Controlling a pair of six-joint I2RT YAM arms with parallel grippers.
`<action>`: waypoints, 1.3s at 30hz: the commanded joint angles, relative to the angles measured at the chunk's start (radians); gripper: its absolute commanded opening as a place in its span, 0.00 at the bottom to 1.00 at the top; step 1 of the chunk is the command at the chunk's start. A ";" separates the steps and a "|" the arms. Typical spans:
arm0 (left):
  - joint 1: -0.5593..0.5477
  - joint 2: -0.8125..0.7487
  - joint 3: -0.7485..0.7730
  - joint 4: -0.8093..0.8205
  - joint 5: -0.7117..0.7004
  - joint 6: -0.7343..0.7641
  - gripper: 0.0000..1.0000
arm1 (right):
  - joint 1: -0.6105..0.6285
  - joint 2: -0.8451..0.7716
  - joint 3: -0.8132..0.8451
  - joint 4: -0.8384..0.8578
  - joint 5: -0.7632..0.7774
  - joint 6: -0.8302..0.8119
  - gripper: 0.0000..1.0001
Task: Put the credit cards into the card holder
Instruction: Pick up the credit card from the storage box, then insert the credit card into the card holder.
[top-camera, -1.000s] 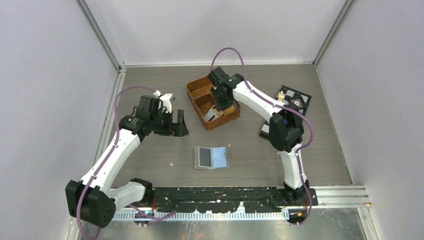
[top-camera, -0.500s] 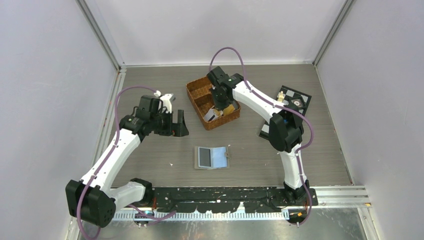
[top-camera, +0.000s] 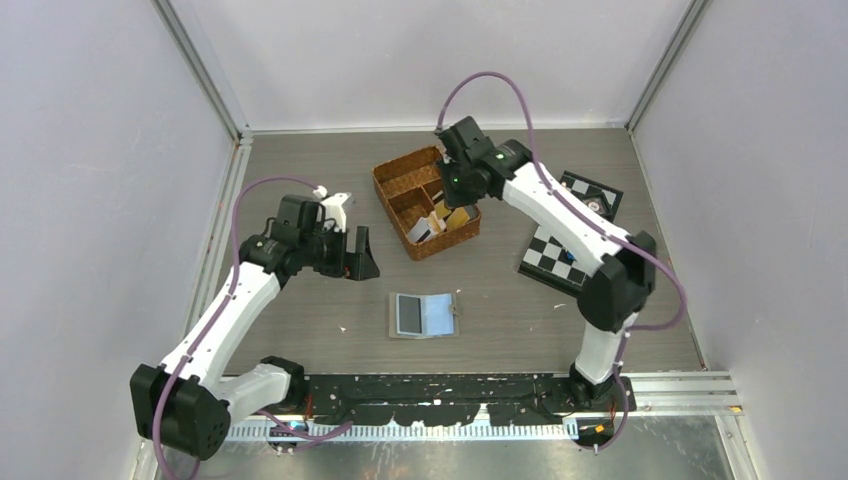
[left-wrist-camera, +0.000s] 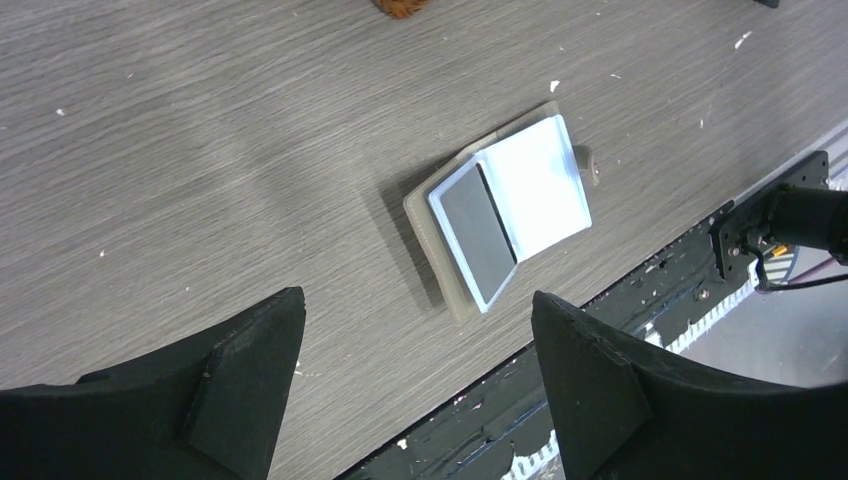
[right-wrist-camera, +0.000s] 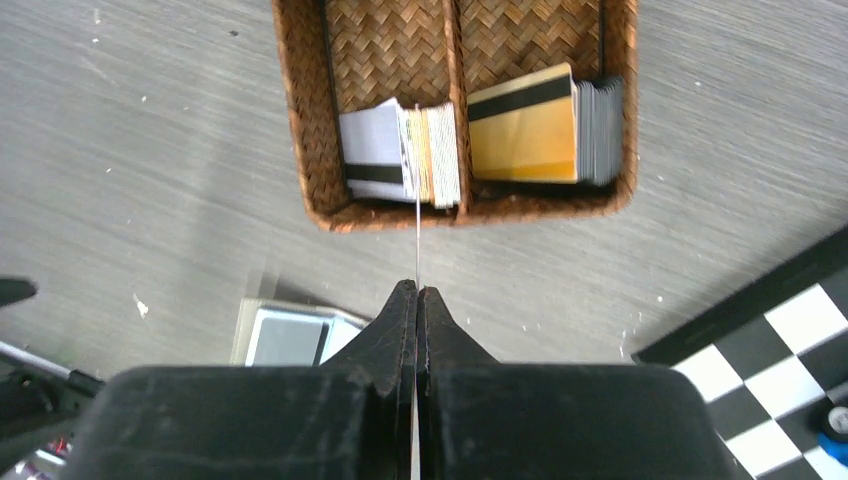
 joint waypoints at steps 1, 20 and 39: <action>0.003 -0.044 -0.008 0.057 0.090 0.030 0.85 | 0.010 -0.183 -0.094 -0.035 -0.004 0.003 0.01; -0.331 -0.016 -0.050 0.227 0.541 0.040 0.80 | 0.203 -0.529 -0.607 0.131 -0.762 0.005 0.01; -0.385 -0.010 -0.064 0.247 0.642 0.040 0.19 | 0.226 -0.546 -0.614 0.128 -0.831 -0.055 0.01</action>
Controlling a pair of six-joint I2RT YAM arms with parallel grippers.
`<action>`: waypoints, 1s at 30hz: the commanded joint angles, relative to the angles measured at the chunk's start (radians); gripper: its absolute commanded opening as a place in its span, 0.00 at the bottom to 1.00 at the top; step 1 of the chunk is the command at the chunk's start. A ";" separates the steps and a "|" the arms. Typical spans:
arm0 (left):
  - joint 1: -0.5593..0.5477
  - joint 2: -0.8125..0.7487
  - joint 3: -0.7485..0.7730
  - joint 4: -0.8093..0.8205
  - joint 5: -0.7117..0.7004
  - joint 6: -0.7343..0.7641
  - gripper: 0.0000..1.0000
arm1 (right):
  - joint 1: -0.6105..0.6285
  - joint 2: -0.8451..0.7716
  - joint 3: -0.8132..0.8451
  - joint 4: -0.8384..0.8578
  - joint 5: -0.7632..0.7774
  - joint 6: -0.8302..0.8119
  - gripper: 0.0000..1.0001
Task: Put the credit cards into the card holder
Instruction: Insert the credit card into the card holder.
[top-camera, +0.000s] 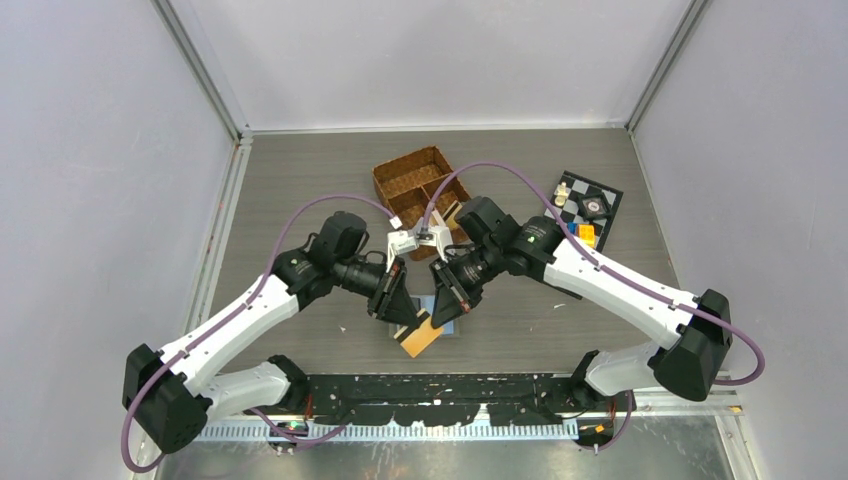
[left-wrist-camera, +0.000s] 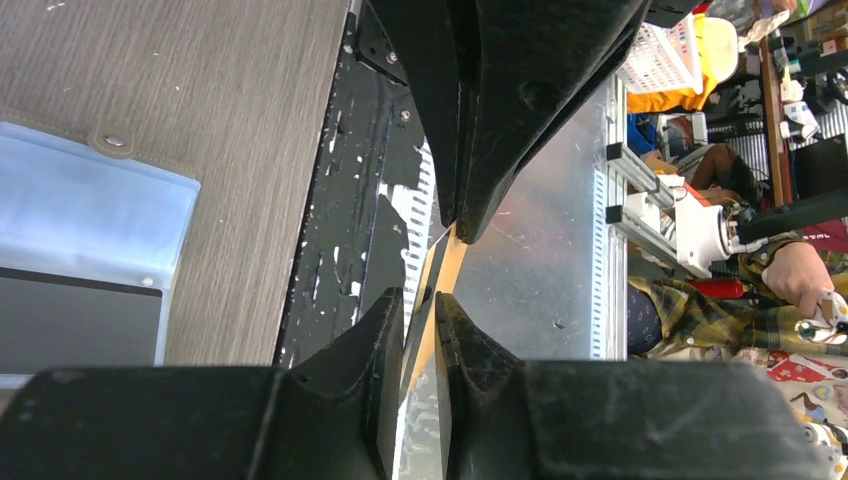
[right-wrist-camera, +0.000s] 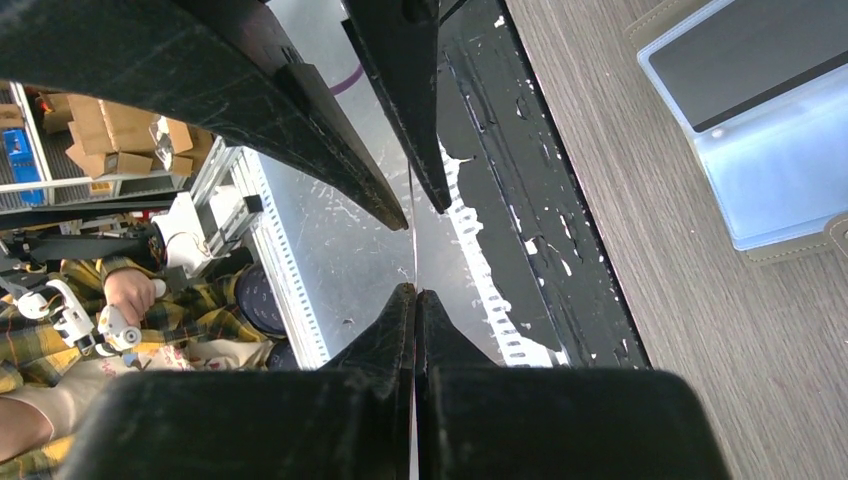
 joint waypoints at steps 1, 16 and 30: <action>-0.014 0.001 -0.006 0.040 0.064 0.002 0.19 | 0.005 -0.028 0.007 0.024 -0.008 -0.023 0.01; -0.040 0.002 -0.012 0.040 0.044 -0.028 0.00 | -0.063 -0.066 -0.009 0.032 0.159 0.011 0.36; -0.039 0.054 -0.279 0.554 -0.565 -0.606 0.00 | -0.315 -0.175 -0.387 0.287 0.444 0.422 0.56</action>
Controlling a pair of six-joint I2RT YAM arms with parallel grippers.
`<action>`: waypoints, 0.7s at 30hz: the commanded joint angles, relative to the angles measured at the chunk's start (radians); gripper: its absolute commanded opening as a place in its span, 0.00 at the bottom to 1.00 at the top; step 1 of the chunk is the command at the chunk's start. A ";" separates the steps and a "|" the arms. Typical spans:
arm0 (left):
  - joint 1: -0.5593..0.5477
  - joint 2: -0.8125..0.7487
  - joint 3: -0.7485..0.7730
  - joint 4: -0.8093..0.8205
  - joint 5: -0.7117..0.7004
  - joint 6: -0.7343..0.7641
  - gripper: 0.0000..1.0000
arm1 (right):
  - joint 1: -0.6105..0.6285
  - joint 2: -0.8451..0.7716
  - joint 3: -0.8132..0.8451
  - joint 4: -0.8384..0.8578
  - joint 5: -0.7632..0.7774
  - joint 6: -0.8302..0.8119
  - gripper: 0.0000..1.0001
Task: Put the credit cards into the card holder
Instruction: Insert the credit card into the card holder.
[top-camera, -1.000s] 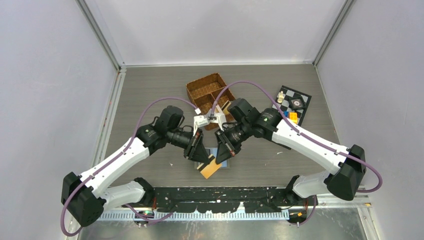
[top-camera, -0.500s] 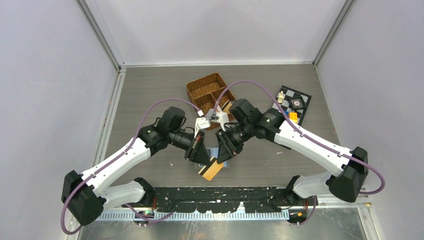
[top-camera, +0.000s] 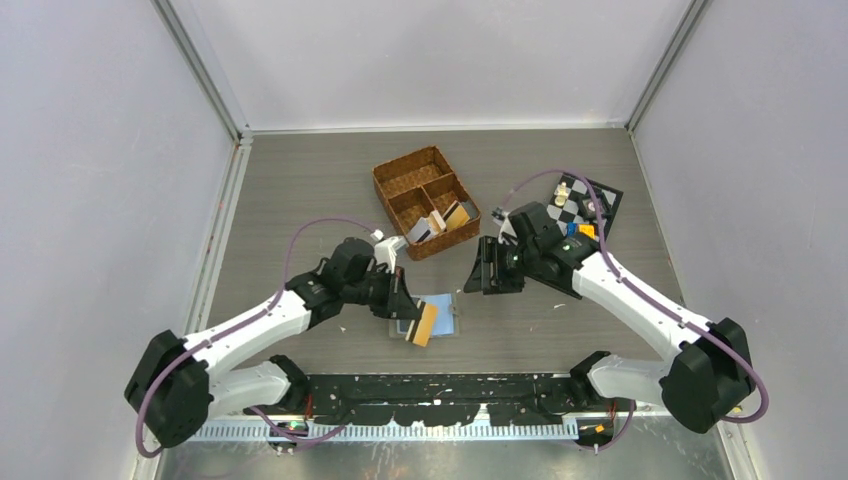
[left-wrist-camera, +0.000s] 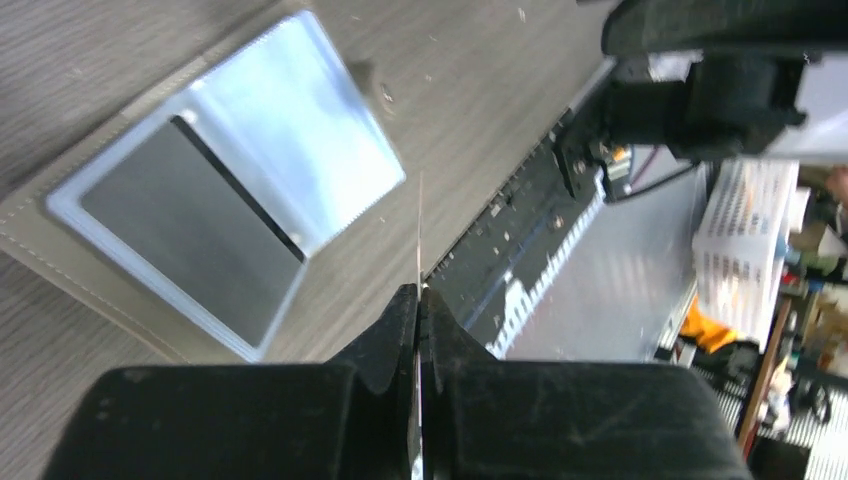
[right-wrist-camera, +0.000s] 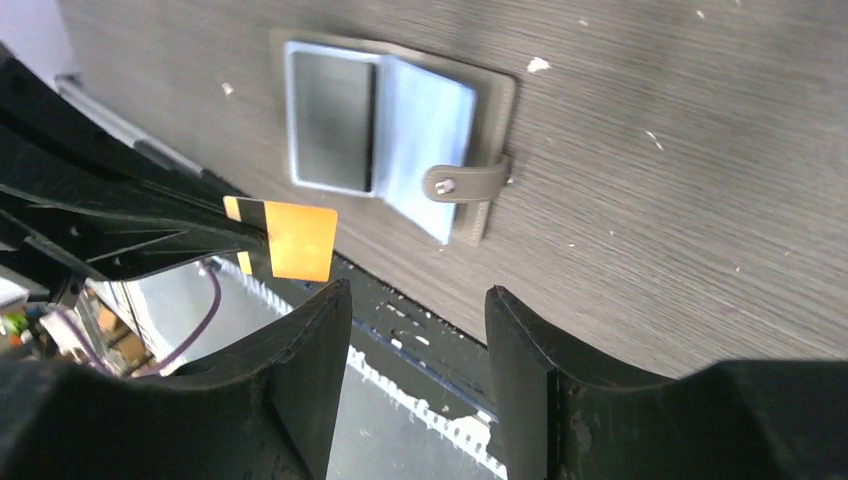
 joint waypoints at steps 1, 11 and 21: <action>-0.004 0.076 -0.036 0.290 -0.139 -0.215 0.00 | 0.012 -0.028 -0.107 0.157 0.120 0.171 0.57; 0.022 0.217 -0.081 0.370 -0.144 -0.240 0.00 | 0.111 0.050 -0.291 0.482 0.134 0.386 0.46; 0.060 0.225 -0.134 0.397 -0.143 -0.236 0.00 | 0.212 0.195 -0.261 0.529 0.228 0.417 0.42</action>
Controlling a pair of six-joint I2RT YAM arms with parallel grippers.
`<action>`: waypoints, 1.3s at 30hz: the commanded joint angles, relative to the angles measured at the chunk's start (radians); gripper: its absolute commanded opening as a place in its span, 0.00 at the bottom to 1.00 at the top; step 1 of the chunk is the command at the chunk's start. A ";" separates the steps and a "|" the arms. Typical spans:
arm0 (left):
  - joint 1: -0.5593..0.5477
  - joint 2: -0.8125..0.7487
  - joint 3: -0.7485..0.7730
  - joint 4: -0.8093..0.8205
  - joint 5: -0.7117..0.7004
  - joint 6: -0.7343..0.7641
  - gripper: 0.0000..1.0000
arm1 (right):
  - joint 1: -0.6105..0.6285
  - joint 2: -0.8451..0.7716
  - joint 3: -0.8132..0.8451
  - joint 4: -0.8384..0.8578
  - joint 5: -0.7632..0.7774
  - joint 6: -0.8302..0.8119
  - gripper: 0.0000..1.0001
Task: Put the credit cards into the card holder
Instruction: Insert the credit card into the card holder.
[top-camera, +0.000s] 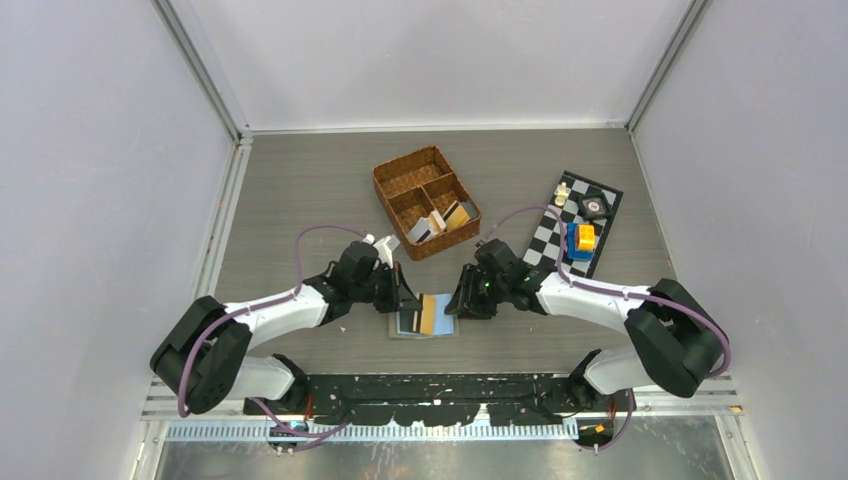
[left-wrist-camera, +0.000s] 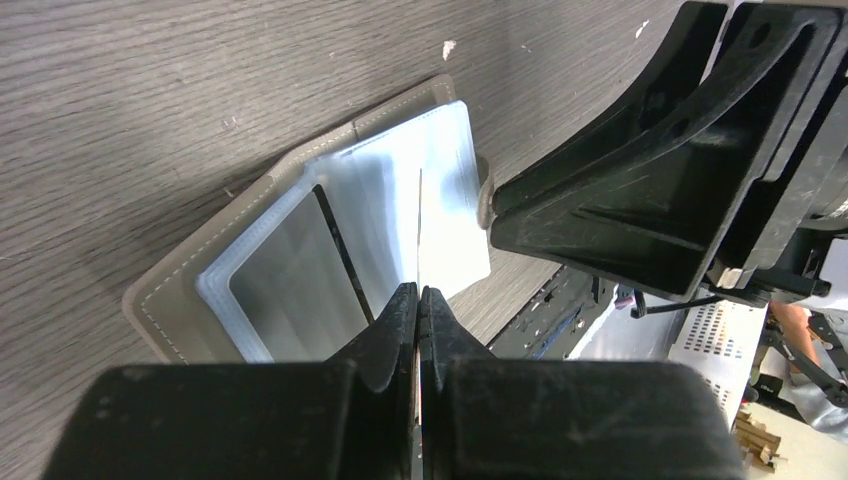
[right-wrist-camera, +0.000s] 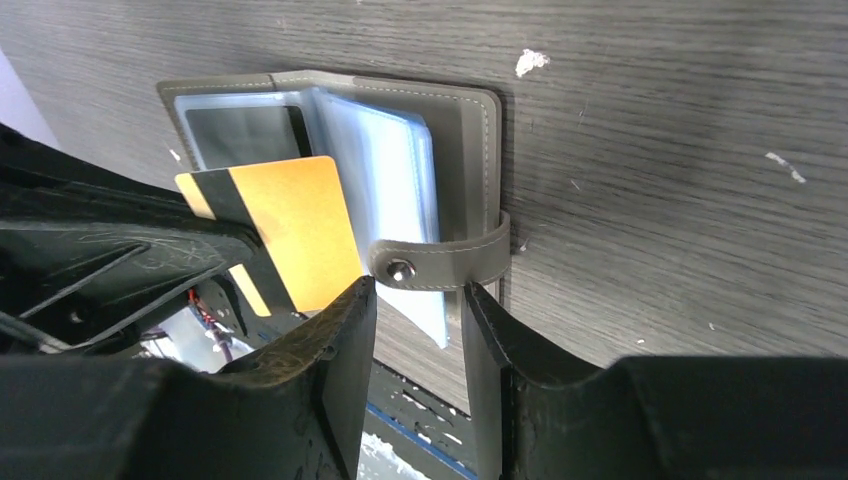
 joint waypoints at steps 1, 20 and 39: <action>0.012 -0.002 -0.018 0.067 -0.010 -0.001 0.00 | 0.038 0.028 0.031 0.050 0.086 0.033 0.42; 0.028 0.010 -0.051 0.076 -0.023 0.009 0.00 | 0.105 0.085 0.024 0.097 0.117 0.088 0.36; 0.073 -0.092 -0.115 -0.008 -0.087 0.041 0.00 | 0.119 0.107 0.031 -0.079 0.292 0.105 0.01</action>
